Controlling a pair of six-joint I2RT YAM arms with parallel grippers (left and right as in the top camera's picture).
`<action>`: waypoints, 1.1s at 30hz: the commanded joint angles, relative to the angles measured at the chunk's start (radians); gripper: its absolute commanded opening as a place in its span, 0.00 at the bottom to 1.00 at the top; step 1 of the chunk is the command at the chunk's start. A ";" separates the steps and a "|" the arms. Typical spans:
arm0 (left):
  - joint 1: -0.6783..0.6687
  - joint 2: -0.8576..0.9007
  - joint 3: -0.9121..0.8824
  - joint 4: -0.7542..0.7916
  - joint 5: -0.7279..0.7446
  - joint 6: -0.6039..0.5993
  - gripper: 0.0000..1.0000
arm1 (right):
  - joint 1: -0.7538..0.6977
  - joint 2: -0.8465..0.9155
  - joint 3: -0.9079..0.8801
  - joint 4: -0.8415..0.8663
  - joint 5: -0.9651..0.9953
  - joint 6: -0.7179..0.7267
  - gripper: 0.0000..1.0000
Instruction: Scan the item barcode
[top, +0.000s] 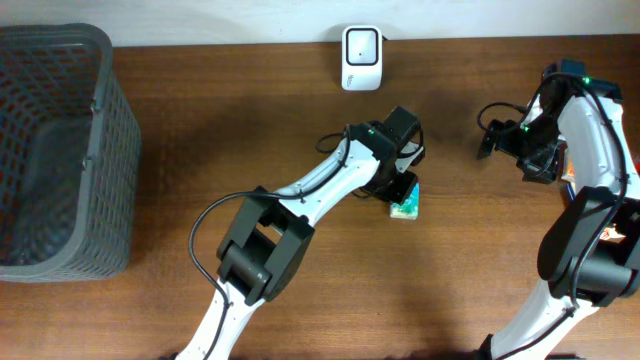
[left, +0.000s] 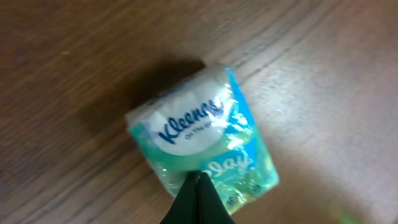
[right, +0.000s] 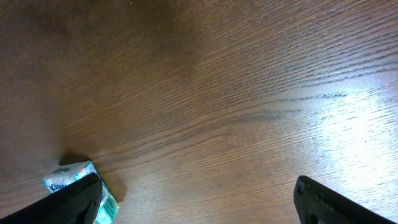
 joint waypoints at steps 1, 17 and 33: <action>0.004 0.024 -0.037 0.027 -0.032 -0.014 0.00 | 0.002 -0.003 -0.005 0.003 0.013 -0.007 0.98; 0.005 0.089 -0.037 0.016 -0.305 -0.074 0.00 | 0.002 -0.003 -0.005 0.003 0.013 -0.007 0.98; 0.007 0.134 -0.036 -0.016 -0.354 -0.171 0.00 | 0.002 -0.003 -0.005 0.003 0.013 -0.007 0.98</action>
